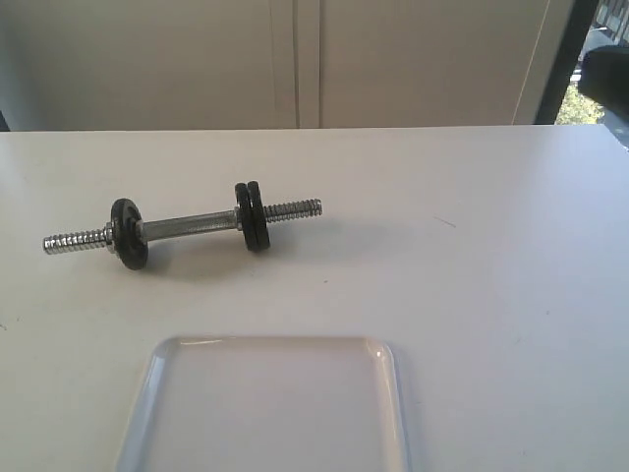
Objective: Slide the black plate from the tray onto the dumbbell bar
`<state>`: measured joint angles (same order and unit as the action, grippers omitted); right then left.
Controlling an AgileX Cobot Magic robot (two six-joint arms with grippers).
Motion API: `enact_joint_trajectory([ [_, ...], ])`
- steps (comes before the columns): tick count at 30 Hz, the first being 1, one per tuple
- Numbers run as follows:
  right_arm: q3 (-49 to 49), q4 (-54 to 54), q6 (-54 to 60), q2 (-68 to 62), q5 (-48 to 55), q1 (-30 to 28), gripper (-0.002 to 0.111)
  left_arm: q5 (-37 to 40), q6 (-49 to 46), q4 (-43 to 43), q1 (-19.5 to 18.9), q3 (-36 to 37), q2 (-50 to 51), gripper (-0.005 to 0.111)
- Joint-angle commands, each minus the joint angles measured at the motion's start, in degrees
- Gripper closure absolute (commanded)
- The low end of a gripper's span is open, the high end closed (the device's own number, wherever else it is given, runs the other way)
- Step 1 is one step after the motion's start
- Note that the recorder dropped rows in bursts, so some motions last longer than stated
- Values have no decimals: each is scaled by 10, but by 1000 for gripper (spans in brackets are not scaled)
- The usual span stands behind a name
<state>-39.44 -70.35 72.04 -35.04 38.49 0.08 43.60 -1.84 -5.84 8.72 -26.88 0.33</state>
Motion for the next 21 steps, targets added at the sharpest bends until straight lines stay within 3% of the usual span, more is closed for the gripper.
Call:
enact_joint_trajectory([
  [1, 2, -3, -2, 61, -1, -1, 108, -5, 18, -90, -1, 4, -3, 107],
  [9, 2, -3, -2, 157, 2, 14, 108, -10, 18, -98, -1, 4, -3, 107],
  [16, 2, -3, -2, 192, 2, 15, 108, -121, 18, -97, -1, 4, -3, 107],
  [21, 2, -3, -2, 194, 2, 15, 108, -122, 18, -97, -1, 4, -3, 107],
])
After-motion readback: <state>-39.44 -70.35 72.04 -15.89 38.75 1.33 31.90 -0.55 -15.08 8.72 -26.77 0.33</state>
